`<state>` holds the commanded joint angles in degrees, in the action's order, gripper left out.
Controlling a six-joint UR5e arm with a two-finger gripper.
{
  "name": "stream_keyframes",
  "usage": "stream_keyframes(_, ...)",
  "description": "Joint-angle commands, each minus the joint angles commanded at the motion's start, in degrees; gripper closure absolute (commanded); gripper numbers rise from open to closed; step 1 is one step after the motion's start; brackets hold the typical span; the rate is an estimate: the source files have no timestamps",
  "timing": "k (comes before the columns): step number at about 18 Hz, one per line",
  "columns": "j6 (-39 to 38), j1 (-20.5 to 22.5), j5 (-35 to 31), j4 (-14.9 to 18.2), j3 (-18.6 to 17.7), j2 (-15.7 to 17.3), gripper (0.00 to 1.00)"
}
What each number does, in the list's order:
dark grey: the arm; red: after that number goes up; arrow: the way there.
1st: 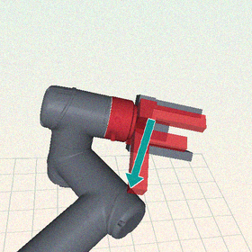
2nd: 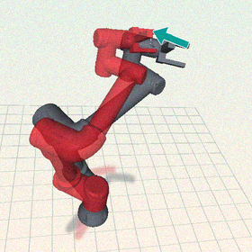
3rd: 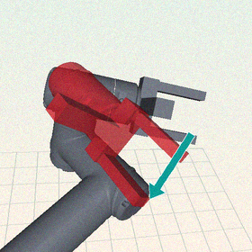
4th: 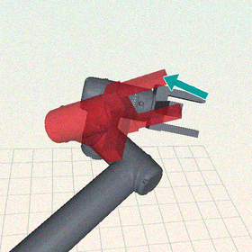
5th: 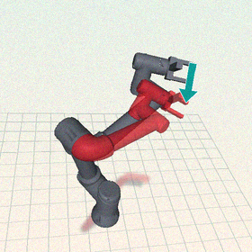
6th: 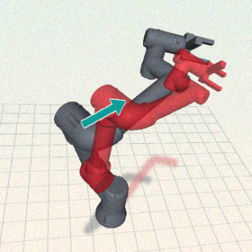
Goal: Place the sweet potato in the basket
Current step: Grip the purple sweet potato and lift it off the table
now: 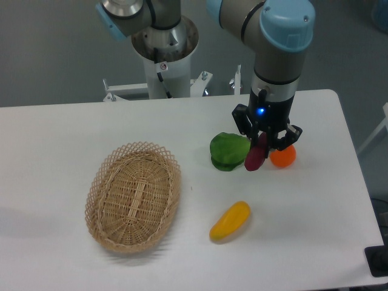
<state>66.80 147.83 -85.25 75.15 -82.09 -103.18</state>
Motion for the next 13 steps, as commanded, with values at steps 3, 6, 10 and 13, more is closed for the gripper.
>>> stream_keyframes(3, 0.0, 0.0, 0.0, 0.0, -0.7, 0.2, 0.69)
stream_keyframes(6, -0.4, -0.5, 0.0, 0.0, -0.6, 0.7, 0.68)
stream_keyframes(10, -3.7, -2.0, 0.3, -0.2, -0.9, 0.6, 0.68)
stream_keyframes(13, -9.6, -5.1, 0.4, -0.6, -1.5, 0.1, 0.68)
